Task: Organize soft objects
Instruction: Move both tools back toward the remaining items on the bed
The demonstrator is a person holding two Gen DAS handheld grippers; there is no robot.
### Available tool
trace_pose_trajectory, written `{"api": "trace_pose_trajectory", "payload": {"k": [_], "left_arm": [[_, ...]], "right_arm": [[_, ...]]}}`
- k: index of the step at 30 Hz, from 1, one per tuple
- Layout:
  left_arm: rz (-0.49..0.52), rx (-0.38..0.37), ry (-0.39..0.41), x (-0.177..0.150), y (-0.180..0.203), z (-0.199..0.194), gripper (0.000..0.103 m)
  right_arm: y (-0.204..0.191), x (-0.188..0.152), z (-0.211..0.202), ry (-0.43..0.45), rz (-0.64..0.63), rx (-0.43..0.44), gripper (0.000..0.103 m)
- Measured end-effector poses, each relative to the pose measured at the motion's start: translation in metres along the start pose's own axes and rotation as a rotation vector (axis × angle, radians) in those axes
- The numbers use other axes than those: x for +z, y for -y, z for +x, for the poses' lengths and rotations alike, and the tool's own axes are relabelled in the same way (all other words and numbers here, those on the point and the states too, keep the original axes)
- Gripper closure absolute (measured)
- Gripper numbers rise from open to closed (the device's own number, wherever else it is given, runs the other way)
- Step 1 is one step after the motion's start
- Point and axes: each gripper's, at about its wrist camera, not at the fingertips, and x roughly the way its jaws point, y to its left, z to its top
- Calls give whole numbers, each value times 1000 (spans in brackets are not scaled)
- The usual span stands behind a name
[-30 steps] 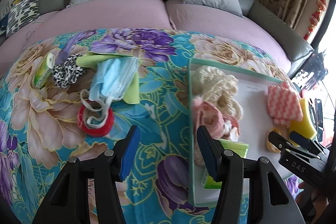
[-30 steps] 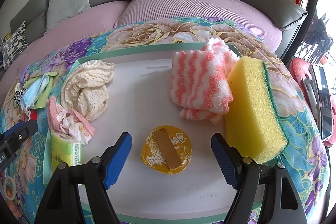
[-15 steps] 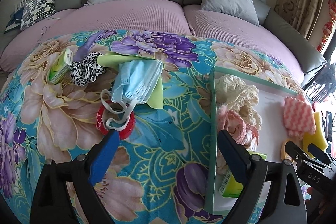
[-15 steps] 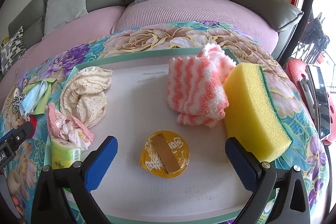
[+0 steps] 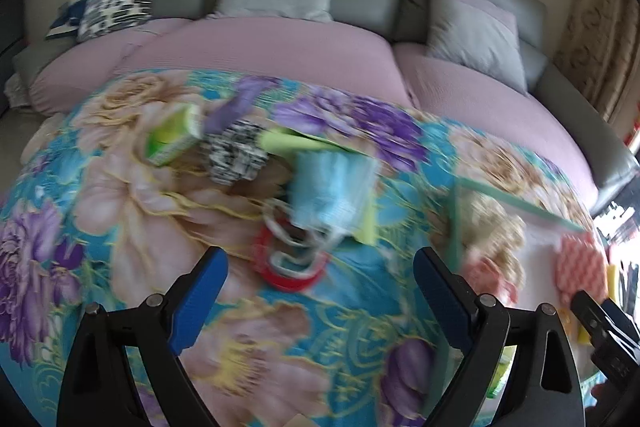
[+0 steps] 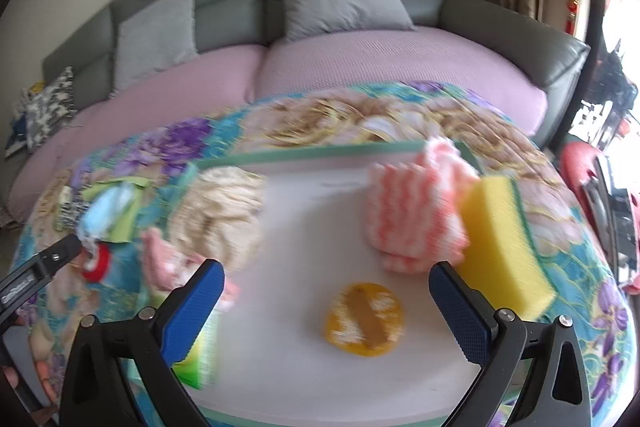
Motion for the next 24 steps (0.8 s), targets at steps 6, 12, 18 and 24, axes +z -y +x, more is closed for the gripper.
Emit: {"api": "trace_pose_trajectory", "payload": {"k": [6,12,18,24], "left_arm": [[-76,96,35,7,-39,-3,9],[-106,117,40,10,-56,-1,9],[-140,148,35,19,-66,1,9],[-196,178,38,35,-79,3,9]], "right_arm": [[-37,3,10,-9,-38,69,0],[-72,4,16,-7,-60,147,0],[-98,5,25,-6,-59,190,0],[-114,7,36,-23,-68,180,0]]}}
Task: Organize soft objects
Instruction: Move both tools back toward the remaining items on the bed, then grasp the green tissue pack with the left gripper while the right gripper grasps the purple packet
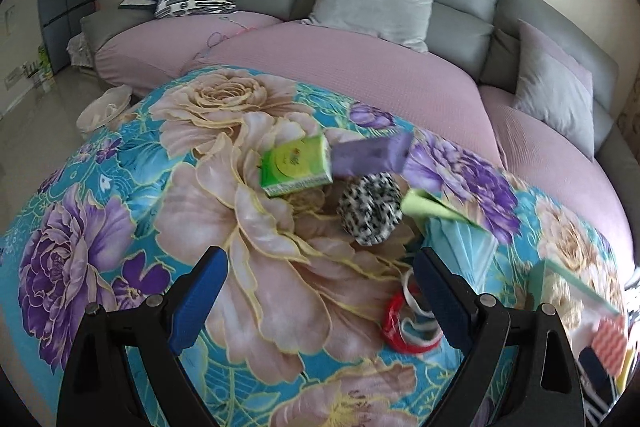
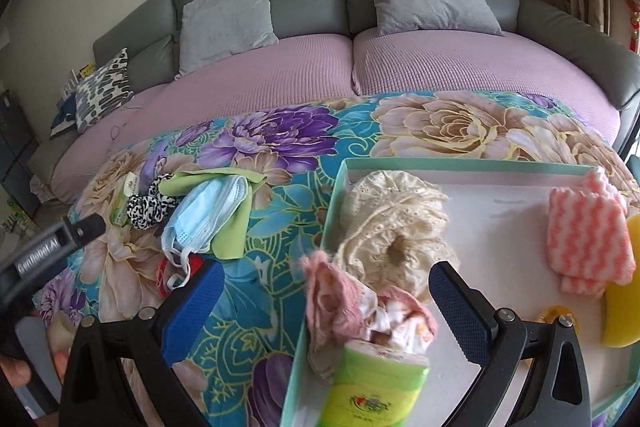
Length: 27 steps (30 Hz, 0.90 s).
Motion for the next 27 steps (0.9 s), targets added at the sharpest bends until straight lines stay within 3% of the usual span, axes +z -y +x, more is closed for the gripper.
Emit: {"api": "trace_pose_trajectory", "payload": {"k": [20,27], "left_arm": [[-10,-37,-44,1,-10,36,9],[-28,-42,-26,4,-24,40,9]], "right_arm": [[-17,0,20,-25,-42,-53,0],[-14,3,21,-36,-16,24,0]]}}
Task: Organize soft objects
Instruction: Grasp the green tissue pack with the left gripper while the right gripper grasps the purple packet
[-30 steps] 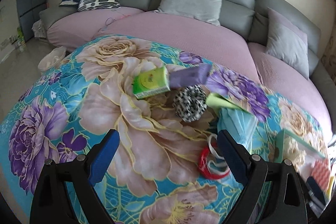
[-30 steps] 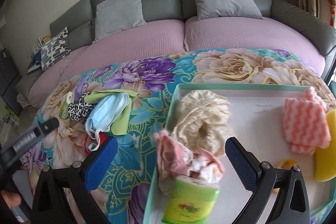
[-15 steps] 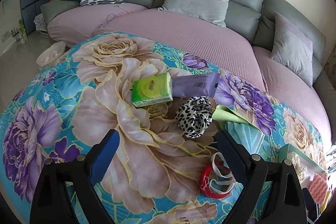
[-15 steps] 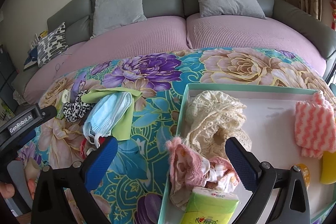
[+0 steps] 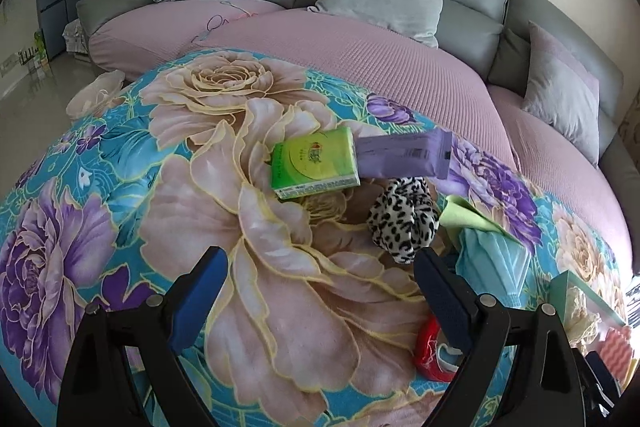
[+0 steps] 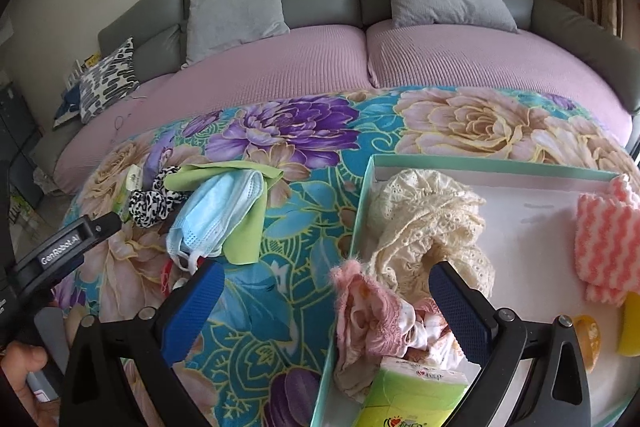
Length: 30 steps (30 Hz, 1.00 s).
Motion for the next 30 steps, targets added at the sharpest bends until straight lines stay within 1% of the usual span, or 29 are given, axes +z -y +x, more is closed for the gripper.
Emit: {"api": "trace_pose_trajectory", "payload": {"k": [2,8,13,17,20,25,30], "left_arm": [[-5,-4,8,2,-2,0,9],[-2,0,25,5,-7,2,9],[-2,13,49,12,-14,1,9],[-4,26,39,16,-22,4,9],[-10,38,27,18,-28,8,9],[-44,-3,-27,22,-32,20,9],[-66,-109,-31,32,-30,22,9]], "right_arm": [[1,2,2,-11,19,18,0],[-6,13,0,9,13,22,0],[-27,27,0,26,-29,42,0],[-47,32,8,16,-64,76,0],[-60,33,15,4,-97,73,0],[-72,40,22,-12,-120,90,0],[-83,52,25,-18,-140,139,0]]}}
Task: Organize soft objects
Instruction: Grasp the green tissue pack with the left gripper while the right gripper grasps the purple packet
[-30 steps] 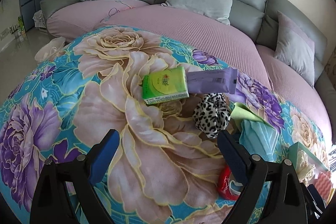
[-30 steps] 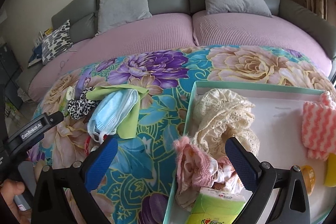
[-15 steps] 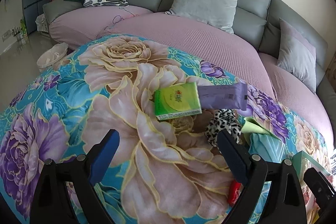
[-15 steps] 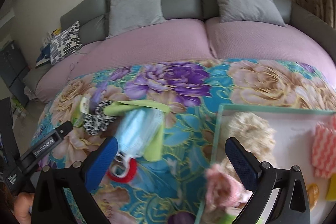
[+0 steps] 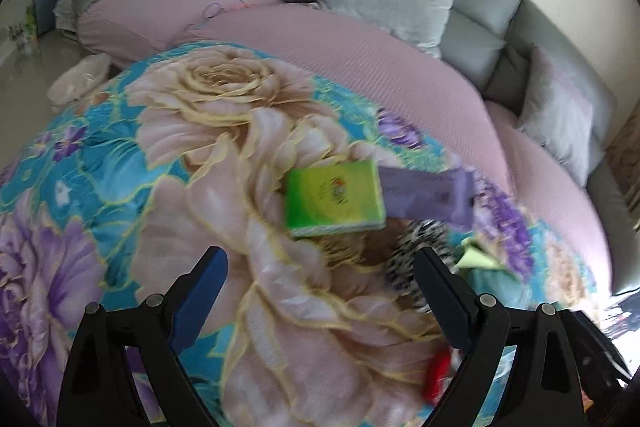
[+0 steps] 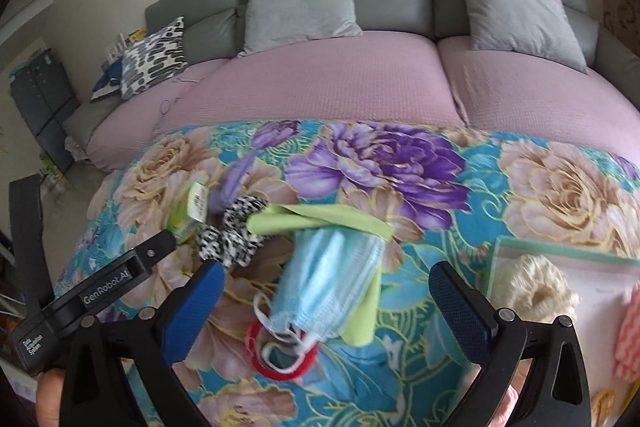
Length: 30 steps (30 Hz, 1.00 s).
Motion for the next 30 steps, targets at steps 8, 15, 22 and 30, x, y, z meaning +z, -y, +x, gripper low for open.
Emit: {"api": "trace_pose_trajectory", "payload": {"k": [8,15,22,30], "left_arm": [[27,-1,-4,23,-9,9,9],[5,-63,-80,30,-17,33,9],[12,-104,-97,34,-13,45,9],[25,-110,-107,35,-14,60,11]], "right_arm": [[-17,29,8,-6,-10,159,0],[-30,49,32,-58,-16,223,3],[-30,57,65,-106,26,272,17],[-37,65,94,-133,33,323,33]]}}
